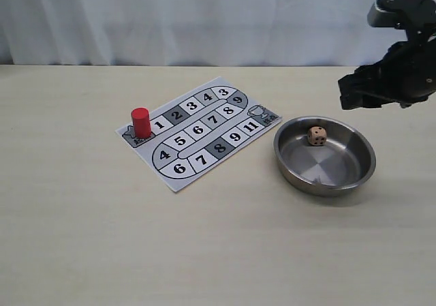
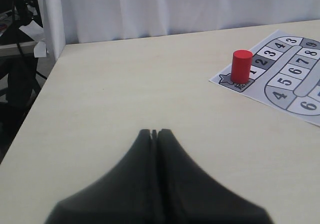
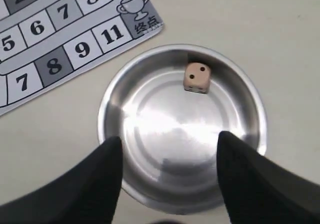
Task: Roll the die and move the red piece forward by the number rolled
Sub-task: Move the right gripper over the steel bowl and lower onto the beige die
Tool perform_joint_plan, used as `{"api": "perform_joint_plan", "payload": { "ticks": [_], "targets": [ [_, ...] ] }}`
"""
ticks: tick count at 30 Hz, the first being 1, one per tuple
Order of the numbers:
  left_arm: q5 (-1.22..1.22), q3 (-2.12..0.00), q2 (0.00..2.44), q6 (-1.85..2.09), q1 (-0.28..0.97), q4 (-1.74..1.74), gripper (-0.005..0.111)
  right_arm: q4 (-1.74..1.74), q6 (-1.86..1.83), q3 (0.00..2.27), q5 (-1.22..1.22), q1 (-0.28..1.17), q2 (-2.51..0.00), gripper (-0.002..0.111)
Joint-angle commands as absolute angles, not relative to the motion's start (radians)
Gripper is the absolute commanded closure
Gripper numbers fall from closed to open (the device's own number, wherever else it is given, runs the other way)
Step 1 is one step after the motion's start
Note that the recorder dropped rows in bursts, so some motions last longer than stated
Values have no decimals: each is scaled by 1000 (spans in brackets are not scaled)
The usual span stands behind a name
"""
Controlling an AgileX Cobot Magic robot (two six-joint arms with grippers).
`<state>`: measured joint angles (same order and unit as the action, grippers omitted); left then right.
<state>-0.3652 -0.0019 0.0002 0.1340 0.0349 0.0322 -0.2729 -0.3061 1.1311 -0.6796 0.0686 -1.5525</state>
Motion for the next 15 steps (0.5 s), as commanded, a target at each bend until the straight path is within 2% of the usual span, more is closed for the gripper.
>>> {"api": "perform_joint_plan", "payload": {
  "ticks": [1,7,11,15],
  "targets": [
    [-354,0,0,130,35,39,107,-274,-322,1178,-685,144,-1613,54],
    [-354,0,0,130,35,39,107,-160,-170,1260,-685,236,-1732,54],
    [-354,0,0,130,35,39,107,36,19,1278,-668,236,-1817,54],
    [-354,0,0,130,35,39,107,38,46,1278,-563,234,-1890,54]
  ]
}}
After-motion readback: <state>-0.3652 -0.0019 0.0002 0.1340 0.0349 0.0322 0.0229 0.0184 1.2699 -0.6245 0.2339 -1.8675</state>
